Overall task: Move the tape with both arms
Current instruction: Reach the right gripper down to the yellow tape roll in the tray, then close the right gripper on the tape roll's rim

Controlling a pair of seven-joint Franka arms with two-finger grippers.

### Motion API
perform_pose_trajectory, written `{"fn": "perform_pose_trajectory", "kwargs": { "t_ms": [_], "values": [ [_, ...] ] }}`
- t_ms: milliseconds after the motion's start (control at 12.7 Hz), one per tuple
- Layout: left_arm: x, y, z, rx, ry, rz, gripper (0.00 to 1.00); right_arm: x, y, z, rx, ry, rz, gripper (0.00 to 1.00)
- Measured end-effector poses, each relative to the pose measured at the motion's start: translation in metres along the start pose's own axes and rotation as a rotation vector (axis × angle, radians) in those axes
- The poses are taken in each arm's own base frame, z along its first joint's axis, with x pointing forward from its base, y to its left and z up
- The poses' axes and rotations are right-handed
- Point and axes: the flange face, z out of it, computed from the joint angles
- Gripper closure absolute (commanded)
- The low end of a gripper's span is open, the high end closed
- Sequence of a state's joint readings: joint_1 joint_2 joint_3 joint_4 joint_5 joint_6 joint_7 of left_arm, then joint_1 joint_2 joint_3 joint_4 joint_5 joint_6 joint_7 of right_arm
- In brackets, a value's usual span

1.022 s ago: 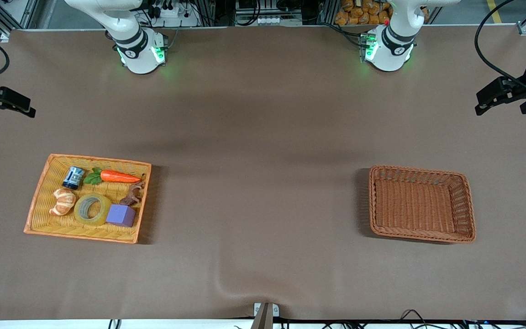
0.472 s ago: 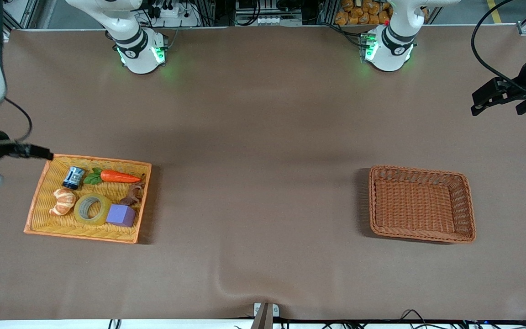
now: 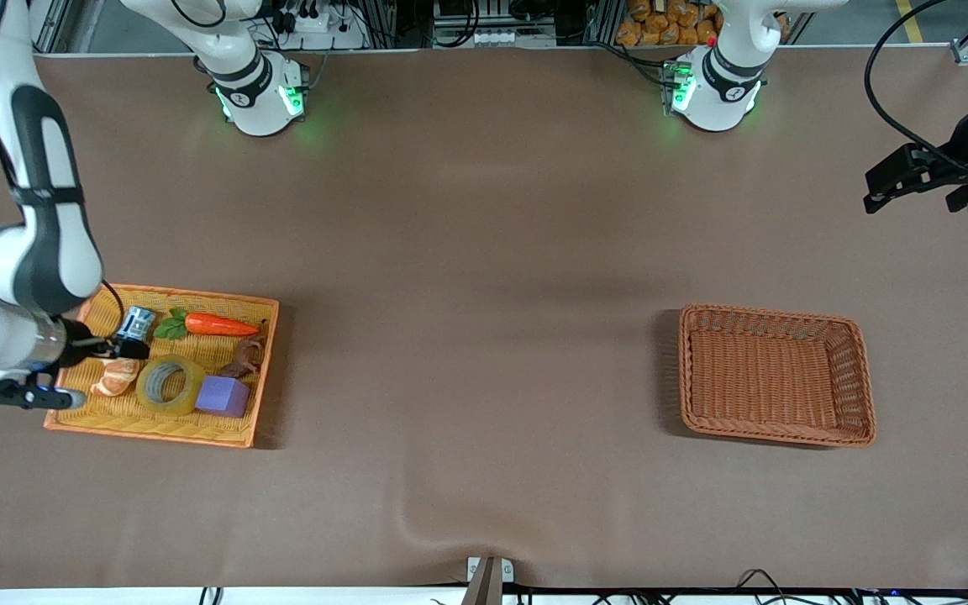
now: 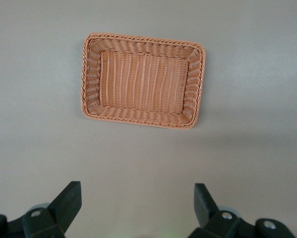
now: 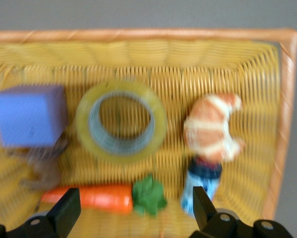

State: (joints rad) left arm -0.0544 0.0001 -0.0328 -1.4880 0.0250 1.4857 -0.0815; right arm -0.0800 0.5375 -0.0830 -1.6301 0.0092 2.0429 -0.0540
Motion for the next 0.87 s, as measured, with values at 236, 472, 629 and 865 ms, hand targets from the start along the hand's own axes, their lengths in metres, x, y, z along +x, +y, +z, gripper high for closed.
{"fn": "perform_pose_trajectory", "kwargs": {
  "t_ms": [236, 472, 629, 865],
  "values": [
    [0.002, 0.005, 0.007, 0.001, -0.013, 0.009, 0.0, 0.019, 0.008, 0.06, -0.011, 0.054, -0.004, 0.0],
    [0.007, 0.004, 0.014, 0.001, -0.025, 0.007, 0.0, 0.024, 0.01, 0.083, -0.015, 0.067, -0.006, 0.0],
    [0.008, 0.002, 0.016, 0.001, -0.026, 0.003, 0.0, 0.024, 0.01, 0.09, -0.016, 0.065, -0.007, 0.75],
    [0.008, 0.001, 0.016, 0.001, -0.027, 0.002, 0.0, 0.024, 0.009, 0.09, -0.015, 0.064, -0.007, 1.0]
  ]
}}
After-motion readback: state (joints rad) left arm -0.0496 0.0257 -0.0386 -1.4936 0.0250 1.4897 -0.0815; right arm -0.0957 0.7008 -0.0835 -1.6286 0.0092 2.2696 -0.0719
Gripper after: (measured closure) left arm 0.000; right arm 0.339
